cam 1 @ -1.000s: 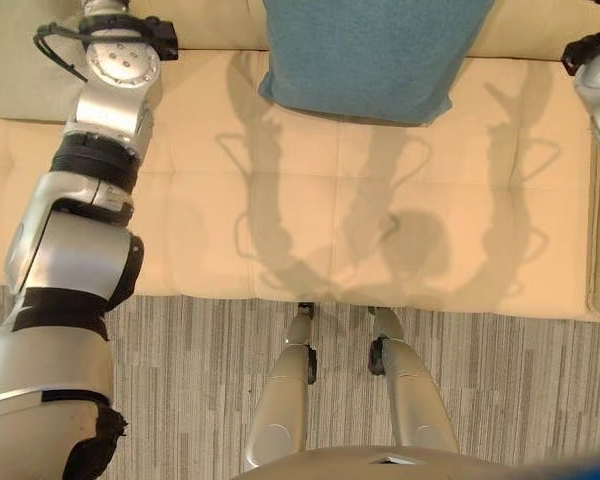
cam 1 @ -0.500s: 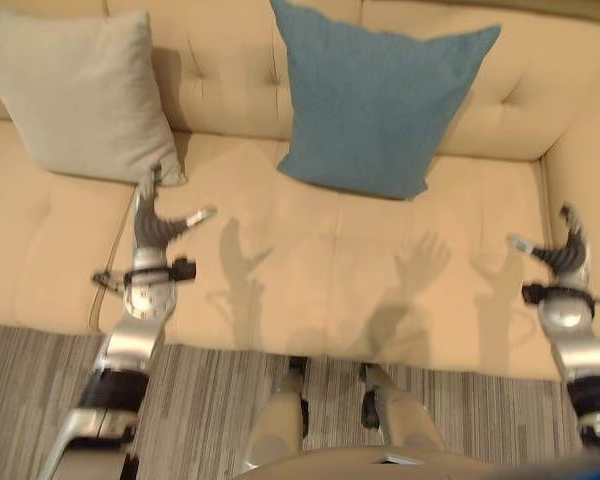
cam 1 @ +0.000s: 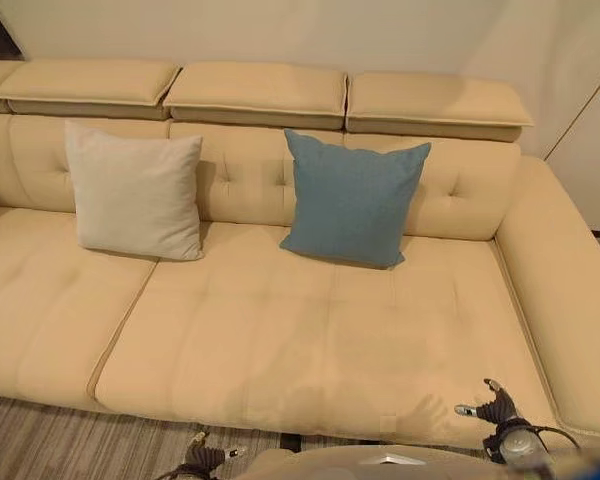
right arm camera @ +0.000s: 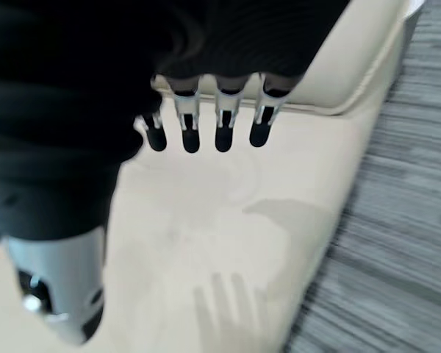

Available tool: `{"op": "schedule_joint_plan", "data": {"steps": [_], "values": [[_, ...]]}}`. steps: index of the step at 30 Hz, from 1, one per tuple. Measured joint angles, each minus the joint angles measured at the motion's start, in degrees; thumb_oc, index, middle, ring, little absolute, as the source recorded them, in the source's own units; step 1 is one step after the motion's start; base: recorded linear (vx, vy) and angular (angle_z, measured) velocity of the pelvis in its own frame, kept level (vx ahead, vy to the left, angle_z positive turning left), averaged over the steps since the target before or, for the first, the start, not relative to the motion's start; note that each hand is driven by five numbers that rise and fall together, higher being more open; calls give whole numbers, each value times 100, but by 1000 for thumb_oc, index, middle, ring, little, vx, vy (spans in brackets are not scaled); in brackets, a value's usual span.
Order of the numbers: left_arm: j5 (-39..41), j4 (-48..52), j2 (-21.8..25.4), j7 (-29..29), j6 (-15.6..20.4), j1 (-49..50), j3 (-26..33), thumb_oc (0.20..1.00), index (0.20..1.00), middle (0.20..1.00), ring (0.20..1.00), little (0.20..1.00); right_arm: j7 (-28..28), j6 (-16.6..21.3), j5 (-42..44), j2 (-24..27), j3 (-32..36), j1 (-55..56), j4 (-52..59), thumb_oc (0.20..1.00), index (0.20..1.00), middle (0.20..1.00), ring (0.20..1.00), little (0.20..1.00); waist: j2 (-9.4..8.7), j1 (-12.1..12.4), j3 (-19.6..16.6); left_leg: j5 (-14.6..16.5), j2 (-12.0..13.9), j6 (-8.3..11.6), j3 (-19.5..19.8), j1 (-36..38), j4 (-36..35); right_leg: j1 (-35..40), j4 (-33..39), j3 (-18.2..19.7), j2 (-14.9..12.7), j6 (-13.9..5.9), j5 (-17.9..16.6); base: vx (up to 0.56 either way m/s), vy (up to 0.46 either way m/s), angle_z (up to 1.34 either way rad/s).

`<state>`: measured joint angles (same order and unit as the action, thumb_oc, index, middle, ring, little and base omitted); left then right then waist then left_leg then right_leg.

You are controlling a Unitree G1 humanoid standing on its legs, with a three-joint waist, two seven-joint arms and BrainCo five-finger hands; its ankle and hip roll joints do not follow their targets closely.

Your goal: Pick up all the scattered cushions and arrange them neatly on the sofa.

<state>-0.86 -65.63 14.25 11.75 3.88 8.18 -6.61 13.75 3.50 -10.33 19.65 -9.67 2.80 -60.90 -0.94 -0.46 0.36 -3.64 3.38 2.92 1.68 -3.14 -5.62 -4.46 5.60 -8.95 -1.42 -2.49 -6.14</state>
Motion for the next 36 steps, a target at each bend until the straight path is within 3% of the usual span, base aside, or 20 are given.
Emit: {"op": "schedule_joint_plan", "data": {"steps": [5,7,9,10,12,13,15,16,19,20,21,22,25,27,29,32,36], "values": [[-21,-222,-11,2,1,-159,-2,1000,1000,1000,1000,1000,-11,-2,11,-165,-9,-13,-555,1000,1000,1000,1000,1000,53,1,50,0,206,2,28,-117,99,-19,1,-176,173,144,76,-152,-27,19],[-40,-393,-13,5,-11,-387,1,1000,1000,1000,1000,1000,-9,-7,22,-136,-9,-31,-660,1000,1000,1000,1000,1000,0,11,230,88,220,129,-82,-353,643,-76,5,-298,141,485,8,-180,45,8],[-82,-585,-27,0,-76,-489,1,1000,1000,1000,1000,1000,-3,0,61,-152,-51,-77,-645,1000,1000,1000,1000,1000,-166,-32,300,444,4,138,-119,-465,1481,-111,5,-288,-117,637,-69,-137,122,-3],[-100,-652,-83,1,-80,-586,2,1000,1000,1000,1000,1000,-5,-7,73,-146,-67,-78,-688,1000,1000,1000,1000,1000,-227,-118,327,775,-107,178,-76,-169,1817,-101,3,-269,-344,559,-116,-129,195,18],[-99,-525,-291,2,-77,-691,-77,1000,1000,1000,1000,1000,-6,-23,89,-104,2,-162,-789,1000,1000,1000,1000,1000,172,-291,282,928,4,47,-51,468,601,-279,-27,-283,-279,307,-261,-115,197,11],[-100,-495,-272,-3,-77,-835,-251,1000,1000,1000,1000,1000,-18,-69,117,-290,11,-287,-886,1000,1000,1000,1000,1000,5,-291,338,695,-256,-140,-146,636,273,-336,-20,-96,-505,80,-418,-132,232,-16],[-100,-491,-240,-4,-78,-829,-250,1000,1000,1000,1000,1000,-18,-74,120,-388,8,-250,-882,1000,1000,1000,1000,1000,-155,-312,247,620,-491,-305,-255,659,157,-411,-15,34,-718,-48,-486,-207,305,-26],[-104,-492,-208,-2,-89,-849,-386,1000,1000,1000,1000,1000,-15,-87,119,-397,-1,-272,-878,1000,1000,1000,1000,1000,-254,-319,223,591,-688,-397,-307,631,217,-543,-99,117,-850,-166,-695,-183,238,-43],[-228,-493,-211,-14,-87,-952,-607,1000,1000,1000,1000,1000,-12,-168,116,-368,-2,-578,-889,1000,1000,1000,1000,1000,-261,-305,348,658,-889,-658,-644,325,510,-945,-133,352,-1007,-588,-1550,-130,164,-53],[-233,-500,-190,-13,-87,-976,-528,1000,1000,1000,1000,1000,-13,-185,117,-409,-4,-609,-886,1000,1000,1000,1000,1000,-292,-305,392,700,-939,-780,-735,286,570,-936,-113,312,-1065,-480,-1642,-122,99,-32],[-234,-506,-195,-12,-87,-963,-445,1000,1000,1000,1000,1000,-15,-197,118,-427,-1,-601,-929,1000,1000,1000,1000,1000,-230,-294,405,715,-941,-902,-821,292,560,-967,-221,287,-1055,-628,-1439,-176,120,-32],[-234,-501,-197,-13,-81,-956,-413,1000,1000,1000,1000,1000,-18,-271,119,-418,-2,-599,-1079,1000,1000,1000,1000,1000,-81,-187,430,570,-798,-978,-902,279,413,-1157,-1048,164,-866,-706,-729,-149,94,-24],[-242,-542,-98,-14,-113,-938,-416,1000,1000,1000,1000,1000,-20,-304,194,-385,6,-657,-1149,1000,1000,1000,1000,1000,80,-96,560,247,-593,-979,-908,217,240,-959,-2166,185,-579,-624,500,-83,-15,-8],[-246,-536,-47,-10,-119,-882,-416,1000,1000,1000,1000,1000,-27,-308,227,-394,4,-641,-1177,1000,1000,1000,1000,1000,118,63,588,179,-540,-913,-941,197,158,-556,-2153,184,-594,-690,902,-8,-103,-16],[-246,-539,61,-10,-125,-748,-409,1000,1000,1000,1000,1000,-36,-305,232,-453,6,-652,-1208,1000,1000,1000,1000,1000,-81,151,489,143,-606,-705,-941,177,34,25,-1141,203,-653,-695,982,21,-99,-18],[-245,-538,37,-11,-127,-646,-411,1000,1000,1000,1000,1000,-24,-302,248,-540,-7,-620,-1174,1000,1000,1000,1000,1000,-229,131,243,82,-469,-459,-902,122,35,443,-149,190,-416,-244,621,27,-90,-1],[-237,-536,-12,-14,-127,-631,-409,1000,1000,1000,1000,1000,-14,-305,292,-564,-8,-467,-1100,1000,1000,1000,1000,1000,-201,85,144,9,-321,-419,-812,199,35,633,-1,99,-247,-110,533,36,-57,6]]}}
